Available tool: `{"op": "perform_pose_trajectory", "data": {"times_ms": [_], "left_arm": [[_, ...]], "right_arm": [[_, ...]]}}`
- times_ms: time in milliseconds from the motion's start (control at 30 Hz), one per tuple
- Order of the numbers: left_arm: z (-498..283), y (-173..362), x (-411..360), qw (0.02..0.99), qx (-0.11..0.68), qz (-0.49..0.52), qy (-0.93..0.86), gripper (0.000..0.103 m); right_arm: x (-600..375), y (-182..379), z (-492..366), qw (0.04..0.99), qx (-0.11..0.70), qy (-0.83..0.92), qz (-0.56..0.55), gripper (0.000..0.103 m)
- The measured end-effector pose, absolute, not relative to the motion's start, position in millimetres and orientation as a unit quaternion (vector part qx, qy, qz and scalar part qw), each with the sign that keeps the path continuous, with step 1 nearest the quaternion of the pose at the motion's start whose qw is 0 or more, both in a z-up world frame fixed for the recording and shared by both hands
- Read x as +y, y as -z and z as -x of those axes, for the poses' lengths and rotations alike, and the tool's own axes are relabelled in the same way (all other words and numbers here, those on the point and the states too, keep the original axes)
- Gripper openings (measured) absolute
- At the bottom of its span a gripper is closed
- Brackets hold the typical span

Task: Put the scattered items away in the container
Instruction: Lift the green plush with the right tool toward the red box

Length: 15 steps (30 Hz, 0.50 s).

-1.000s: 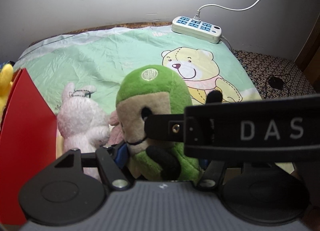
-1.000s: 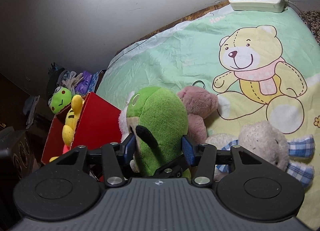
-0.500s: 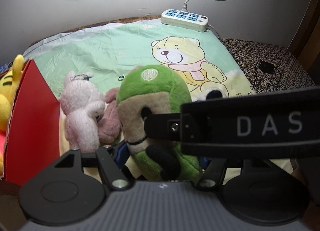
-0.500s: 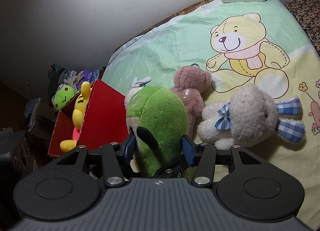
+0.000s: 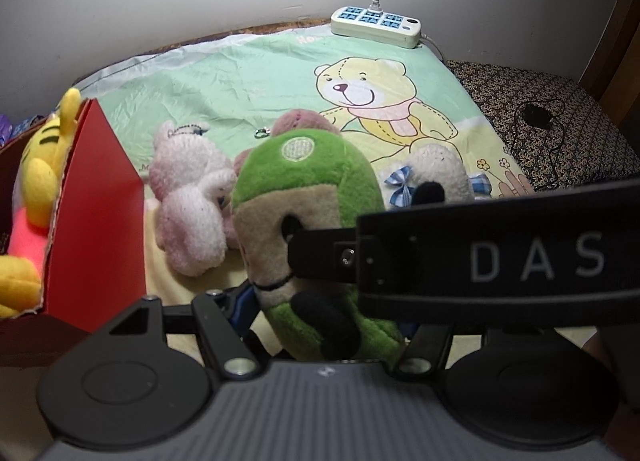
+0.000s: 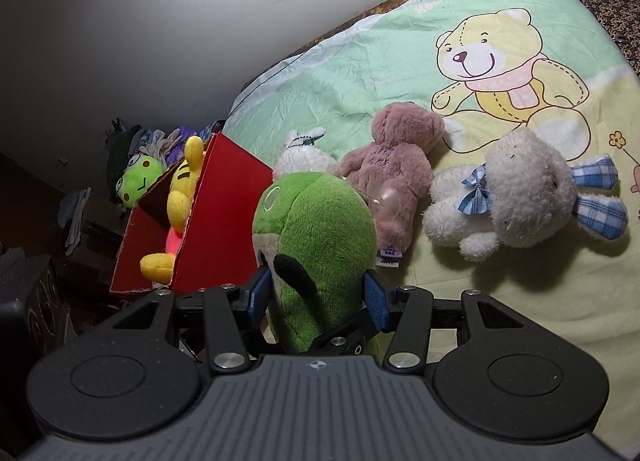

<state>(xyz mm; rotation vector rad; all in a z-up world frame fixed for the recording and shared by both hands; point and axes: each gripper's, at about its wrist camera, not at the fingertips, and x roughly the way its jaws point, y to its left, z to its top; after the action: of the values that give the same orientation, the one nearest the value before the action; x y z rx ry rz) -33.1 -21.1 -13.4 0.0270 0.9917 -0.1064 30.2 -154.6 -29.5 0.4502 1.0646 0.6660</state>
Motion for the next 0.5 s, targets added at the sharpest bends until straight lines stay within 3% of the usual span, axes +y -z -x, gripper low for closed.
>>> {"op": "perform_pose_trajectory", "data": {"times_ms": [500], "left_arm": [[52,2,30,0.872,0.473,-0.039,0.121,0.065]], "right_arm": [[-109,15,11,0.815,0.471,-0.247,-0.231,0.052]]}}
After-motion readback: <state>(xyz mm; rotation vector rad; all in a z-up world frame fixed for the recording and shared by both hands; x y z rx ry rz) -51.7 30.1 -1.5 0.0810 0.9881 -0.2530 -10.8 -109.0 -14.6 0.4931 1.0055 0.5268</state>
